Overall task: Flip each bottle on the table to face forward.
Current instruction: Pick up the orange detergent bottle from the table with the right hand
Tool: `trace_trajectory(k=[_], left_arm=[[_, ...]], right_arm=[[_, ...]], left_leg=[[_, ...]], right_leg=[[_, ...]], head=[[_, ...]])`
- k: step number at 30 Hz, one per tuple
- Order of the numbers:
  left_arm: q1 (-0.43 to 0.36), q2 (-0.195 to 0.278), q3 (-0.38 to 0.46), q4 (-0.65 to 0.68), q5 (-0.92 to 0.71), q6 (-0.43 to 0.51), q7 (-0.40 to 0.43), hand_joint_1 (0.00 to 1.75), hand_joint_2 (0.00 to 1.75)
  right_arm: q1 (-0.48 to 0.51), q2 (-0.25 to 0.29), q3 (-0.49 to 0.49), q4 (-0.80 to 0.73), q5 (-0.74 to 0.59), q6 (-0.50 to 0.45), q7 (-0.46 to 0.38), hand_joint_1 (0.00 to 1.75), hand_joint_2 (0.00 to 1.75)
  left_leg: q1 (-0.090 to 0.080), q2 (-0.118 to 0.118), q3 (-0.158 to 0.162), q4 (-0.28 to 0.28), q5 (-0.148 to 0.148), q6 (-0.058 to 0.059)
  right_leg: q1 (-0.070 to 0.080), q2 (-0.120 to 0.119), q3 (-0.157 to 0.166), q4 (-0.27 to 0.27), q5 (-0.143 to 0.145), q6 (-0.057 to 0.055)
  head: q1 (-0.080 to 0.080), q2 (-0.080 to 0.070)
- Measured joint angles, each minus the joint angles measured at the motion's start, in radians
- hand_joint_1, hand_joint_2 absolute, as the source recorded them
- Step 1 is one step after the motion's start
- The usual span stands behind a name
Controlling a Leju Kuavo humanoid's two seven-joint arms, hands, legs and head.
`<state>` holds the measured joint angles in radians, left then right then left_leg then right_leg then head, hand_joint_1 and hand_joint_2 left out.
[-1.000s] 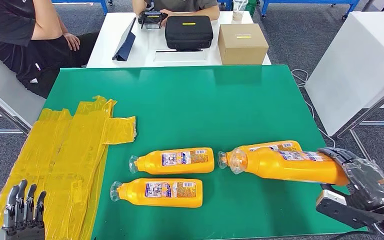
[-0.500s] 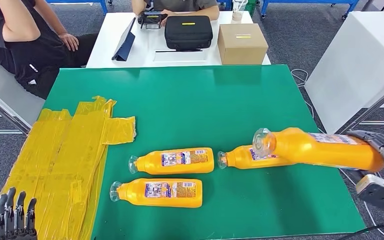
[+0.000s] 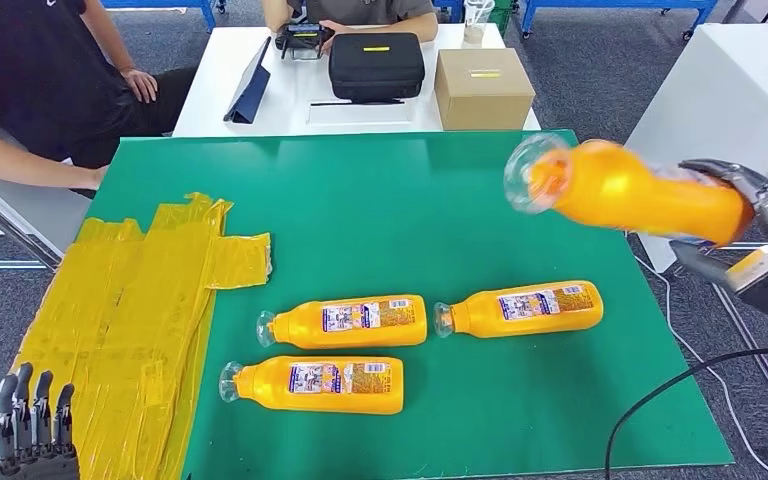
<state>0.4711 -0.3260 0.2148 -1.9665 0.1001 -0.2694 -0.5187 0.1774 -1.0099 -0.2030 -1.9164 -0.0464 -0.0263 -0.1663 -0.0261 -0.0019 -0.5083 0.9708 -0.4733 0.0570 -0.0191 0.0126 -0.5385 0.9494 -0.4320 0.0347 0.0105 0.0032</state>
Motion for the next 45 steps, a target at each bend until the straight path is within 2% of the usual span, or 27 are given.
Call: trace_trajectory(k=[4,5,7,9,11,14,16,19,25,28,32,38,45], left_arm=[[-0.002,0.011,-0.018,0.000,0.002,0.019,-0.003,0.00,0.00],[-0.003,0.017,-0.026,0.000,0.003,0.034,-0.005,0.00,0.00],[-0.013,0.040,-0.051,0.000,0.013,0.079,-0.008,0.00,0.00],[-0.028,0.071,-0.084,0.000,0.025,0.121,-0.007,0.00,0.00],[-0.050,0.107,-0.118,0.002,0.029,0.146,0.006,0.00,0.00],[-0.117,0.162,-0.172,0.020,0.017,0.168,0.052,0.00,0.00],[-0.175,0.194,-0.212,0.044,0.004,0.180,0.085,0.00,0.00],[-0.261,0.228,-0.269,0.084,-0.022,0.202,0.130,0.00,0.00],[-0.453,0.252,-0.393,0.186,-0.053,0.228,0.211,0.00,0.00],[-0.518,0.252,-0.452,0.235,-0.055,0.243,0.224,0.00,0.00],[-0.556,0.253,-0.495,0.273,-0.053,0.252,0.226,0.00,0.00],[-0.597,0.256,-0.532,0.314,-0.049,0.261,0.232,0.00,0.00],[-0.645,0.255,-0.564,0.360,-0.047,0.269,0.239,0.00,0.00]], right_arm=[[-0.101,-0.011,0.098,0.038,0.002,-0.006,-0.008,1.75,1.75],[-0.161,0.003,0.140,0.058,0.009,-0.002,-0.012,1.75,1.75],[-0.317,0.062,0.277,0.130,0.029,-0.002,-0.017,1.75,1.75],[-0.451,0.156,0.439,0.222,0.068,-0.033,-0.021,1.75,1.75],[-0.526,0.287,0.573,0.309,0.155,-0.108,-0.014,1.75,1.75],[-0.556,0.507,0.724,0.397,0.321,-0.238,0.048,1.75,1.75],[-0.553,0.629,0.791,0.420,0.406,-0.271,0.100,1.75,1.75],[-0.548,0.758,0.828,0.434,0.472,-0.271,0.143,1.75,1.75],[-0.527,0.957,0.797,0.448,0.574,-0.239,0.164,1.75,1.75],[-0.516,1.021,0.766,0.452,0.605,-0.226,0.173,1.75,1.75],[-0.506,1.065,0.739,0.455,0.617,-0.218,0.175,1.75,1.75],[-0.489,1.092,0.712,0.457,0.640,-0.217,0.172,1.75,1.75],[-0.462,1.097,0.685,0.457,0.651,-0.218,0.169,1.75,1.75]], left_leg=[[0.000,-0.001,-0.003,0.000,0.001,0.001],[0.001,0.001,-0.004,-0.001,0.000,0.000],[0.002,0.009,-0.002,-0.001,-0.001,0.000],[0.003,0.015,0.001,-0.001,-0.001,-0.001],[0.006,0.016,0.003,0.000,0.000,-0.003],[0.008,0.010,0.003,0.000,0.003,-0.008],[0.010,0.003,-0.001,0.000,0.006,-0.011],[0.013,-0.003,-0.005,0.000,0.009,-0.015],[0.012,-0.004,-0.007,0.000,0.009,-0.016],[0.010,-0.004,-0.008,0.000,0.009,-0.015],[0.009,-0.004,-0.008,0.000,0.009,-0.015],[0.009,-0.004,-0.010,0.000,0.009,-0.015],[0.009,-0.003,-0.010,0.000,0.009,-0.015]], right_leg=[[0.000,-0.001,-0.001,0.000,0.000,0.000],[0.001,0.001,-0.001,0.000,0.000,0.000],[0.002,0.008,-0.002,0.000,0.001,-0.001],[0.004,0.013,0.000,0.000,0.002,-0.003],[0.006,0.015,0.000,0.000,0.004,-0.004],[0.009,0.010,-0.001,0.001,0.005,-0.006],[0.010,0.004,-0.003,0.002,0.005,-0.006],[0.011,-0.001,-0.006,0.003,0.005,-0.006],[0.010,-0.002,-0.007,0.003,0.005,-0.007],[0.009,-0.002,-0.007,0.003,0.005,-0.006],[0.008,-0.002,-0.007,0.003,0.005,-0.006],[0.008,-0.002,-0.010,0.003,0.005,-0.006],[0.008,-0.002,-0.010,0.003,0.006,-0.006]], head=[[0.000,0.000],[0.000,0.000],[0.000,0.000],[0.001,0.000],[0.001,0.000],[0.000,0.000],[0.000,0.000],[0.000,0.000],[0.001,0.000],[0.001,0.000],[0.001,0.000],[0.001,0.000],[0.001,0.000]])
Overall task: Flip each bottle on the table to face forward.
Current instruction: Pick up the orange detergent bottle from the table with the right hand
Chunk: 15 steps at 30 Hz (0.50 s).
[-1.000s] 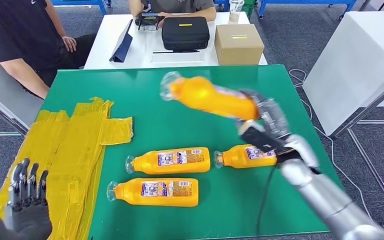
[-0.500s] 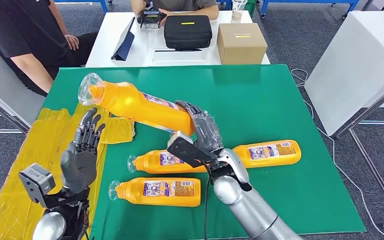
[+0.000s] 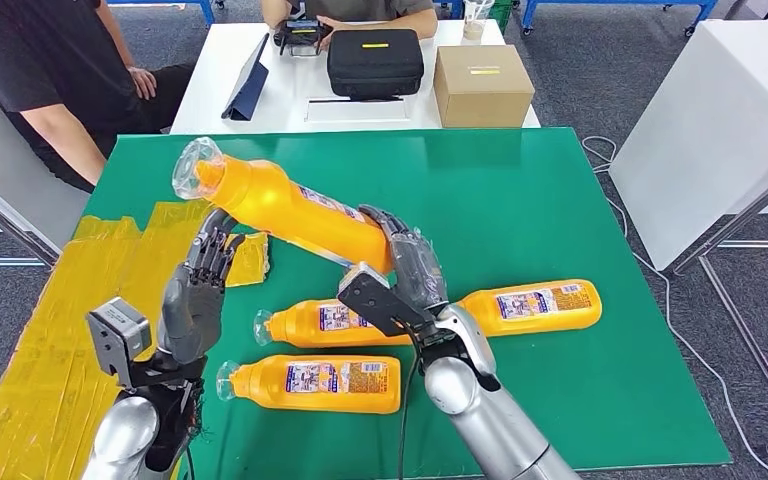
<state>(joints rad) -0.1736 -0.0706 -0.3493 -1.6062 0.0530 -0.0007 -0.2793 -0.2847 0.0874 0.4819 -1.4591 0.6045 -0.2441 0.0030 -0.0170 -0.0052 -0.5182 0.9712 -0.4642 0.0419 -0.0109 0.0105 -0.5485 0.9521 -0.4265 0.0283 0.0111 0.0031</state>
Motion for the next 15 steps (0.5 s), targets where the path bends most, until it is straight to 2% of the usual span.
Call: trace_trajectory(k=[9,13,15], left_arm=[[-0.023,-0.005,-0.018,0.029,-0.001,0.010,0.003,0.00,0.00],[-0.053,-0.028,-0.042,0.057,-0.022,0.036,0.013,0.00,1.75],[-0.071,-0.042,-0.056,0.075,-0.038,0.059,0.016,0.00,1.75]], right_arm=[[0.004,0.002,-0.016,0.000,0.016,0.001,-0.003,1.75,1.75],[0.003,0.005,-0.026,0.000,0.030,0.014,0.004,1.75,1.75],[0.002,0.007,-0.031,0.002,0.035,0.021,0.008,1.75,1.75]], left_leg=[[0.000,0.000,-0.001,0.000,0.000,0.000],[0.000,0.000,-0.001,0.000,0.000,0.000],[0.000,0.000,-0.001,0.000,0.000,0.000]], right_leg=[[0.000,0.000,-0.001,0.000,0.000,0.000],[0.000,0.000,-0.001,0.000,0.000,0.000],[0.000,0.000,-0.001,0.000,0.000,0.000]], head=[[0.000,0.000],[0.000,0.000],[0.000,0.000]])
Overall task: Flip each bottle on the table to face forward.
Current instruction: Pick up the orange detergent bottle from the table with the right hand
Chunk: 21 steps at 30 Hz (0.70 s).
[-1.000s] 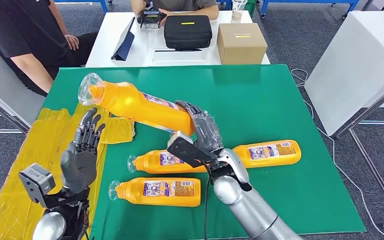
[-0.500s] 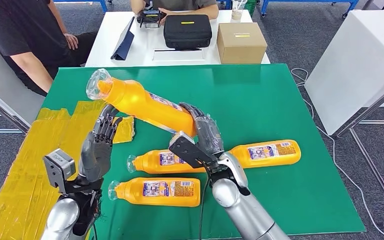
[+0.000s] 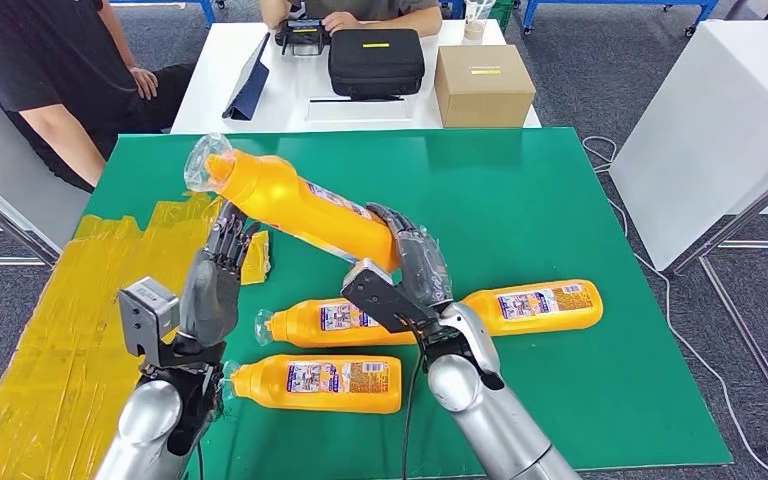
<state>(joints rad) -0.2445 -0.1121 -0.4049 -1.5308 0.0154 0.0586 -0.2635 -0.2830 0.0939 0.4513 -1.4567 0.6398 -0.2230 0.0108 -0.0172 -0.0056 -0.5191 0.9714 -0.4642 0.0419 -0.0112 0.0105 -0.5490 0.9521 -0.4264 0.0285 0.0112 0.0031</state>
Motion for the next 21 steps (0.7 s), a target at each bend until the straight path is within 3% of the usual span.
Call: trace_trajectory(k=[9,21], left_arm=[[-0.073,-0.059,-0.039,0.093,-0.066,0.112,0.015,0.00,1.75],[-0.115,-0.110,-0.049,0.150,-0.070,0.112,0.038,0.00,1.75]], right_arm=[[0.000,0.002,0.004,0.037,0.015,0.004,0.001,1.75,1.75],[-0.006,-0.001,0.028,0.089,0.015,-0.041,0.014,1.75,1.75]], left_leg=[[0.000,0.000,0.000,0.000,0.000,0.000],[0.000,0.000,-0.001,0.000,0.000,0.000]], right_leg=[[0.000,0.000,0.000,0.000,0.000,0.000],[0.000,0.000,-0.001,0.000,0.000,0.000]], head=[[0.000,0.000],[0.000,0.000]])
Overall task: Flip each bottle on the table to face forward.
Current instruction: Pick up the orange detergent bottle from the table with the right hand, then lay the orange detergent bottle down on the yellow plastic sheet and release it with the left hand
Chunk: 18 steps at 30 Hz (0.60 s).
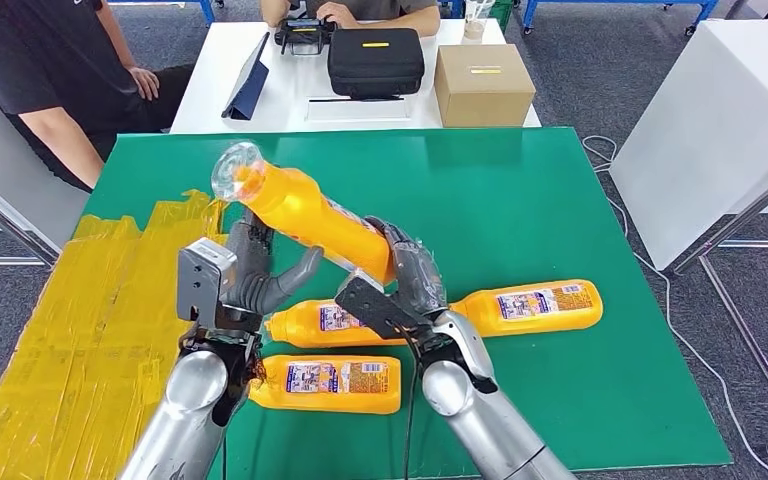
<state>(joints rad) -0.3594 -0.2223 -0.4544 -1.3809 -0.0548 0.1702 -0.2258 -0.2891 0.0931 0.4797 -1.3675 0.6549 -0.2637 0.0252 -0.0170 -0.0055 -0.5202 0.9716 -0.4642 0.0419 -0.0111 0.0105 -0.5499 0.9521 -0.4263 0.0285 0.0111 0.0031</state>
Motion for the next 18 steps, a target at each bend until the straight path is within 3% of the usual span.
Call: trace_trajectory(k=[18], left_arm=[[-0.051,-0.032,-0.028,0.044,0.130,0.006,0.039,0.00,1.75]], right_arm=[[-0.078,0.036,0.062,0.172,0.083,-0.081,-0.002,1.75,1.75]], left_leg=[[0.000,0.000,0.000,0.000,0.000,0.000]], right_leg=[[0.000,0.000,0.000,0.000,0.000,0.000]], head=[[0.000,0.000]])
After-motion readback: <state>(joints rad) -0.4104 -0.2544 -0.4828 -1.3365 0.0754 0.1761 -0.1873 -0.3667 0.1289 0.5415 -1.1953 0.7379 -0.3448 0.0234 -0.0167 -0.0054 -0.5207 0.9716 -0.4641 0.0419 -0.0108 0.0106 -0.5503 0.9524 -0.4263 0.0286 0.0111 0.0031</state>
